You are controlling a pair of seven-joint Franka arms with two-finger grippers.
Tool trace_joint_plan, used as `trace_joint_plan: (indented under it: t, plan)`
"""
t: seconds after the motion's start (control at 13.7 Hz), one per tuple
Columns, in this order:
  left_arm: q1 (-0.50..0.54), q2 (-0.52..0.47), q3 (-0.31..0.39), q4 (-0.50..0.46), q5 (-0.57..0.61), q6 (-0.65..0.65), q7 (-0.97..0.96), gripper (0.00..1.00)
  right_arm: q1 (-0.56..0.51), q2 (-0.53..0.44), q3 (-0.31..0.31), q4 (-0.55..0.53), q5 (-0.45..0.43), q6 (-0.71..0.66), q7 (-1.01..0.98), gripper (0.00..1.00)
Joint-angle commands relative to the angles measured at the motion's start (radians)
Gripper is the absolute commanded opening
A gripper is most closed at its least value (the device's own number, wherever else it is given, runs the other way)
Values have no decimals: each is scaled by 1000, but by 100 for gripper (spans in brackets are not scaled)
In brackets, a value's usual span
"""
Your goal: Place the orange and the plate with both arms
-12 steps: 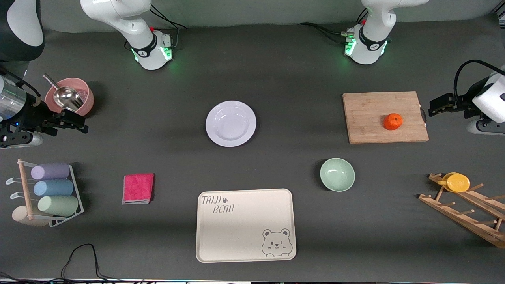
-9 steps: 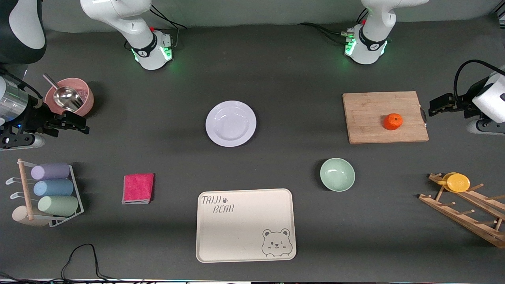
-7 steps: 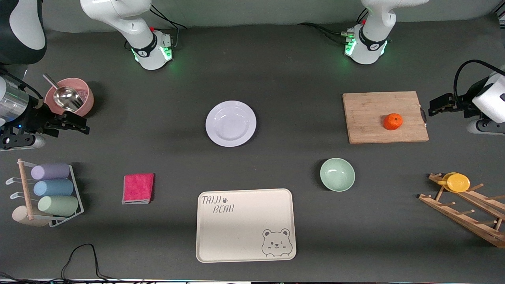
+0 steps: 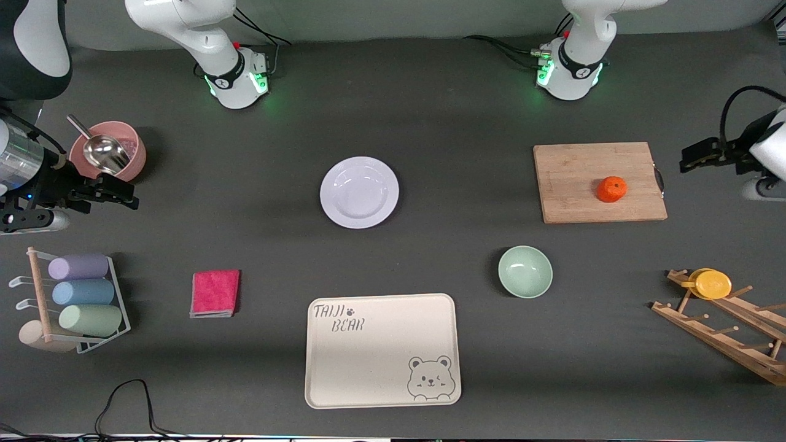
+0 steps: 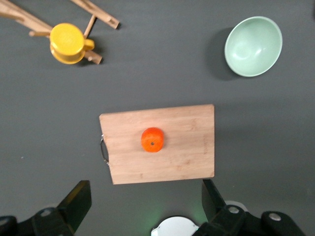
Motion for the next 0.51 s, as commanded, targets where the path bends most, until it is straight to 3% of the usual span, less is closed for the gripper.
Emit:
trace_joint_plan:
  t: [0.0,0.22,0.44]
  plan:
    - [60,-186,-3,-199,12,32,63,100,7,39,-7,26,11,-14,25,100]
    - [62,-365,-3,-404,12,86,61,100,10,42,-7,21,9,-16,25,100]
    - [56,-462,-4,-503,11,82,61,100,13,50,-5,21,11,-16,22,100]
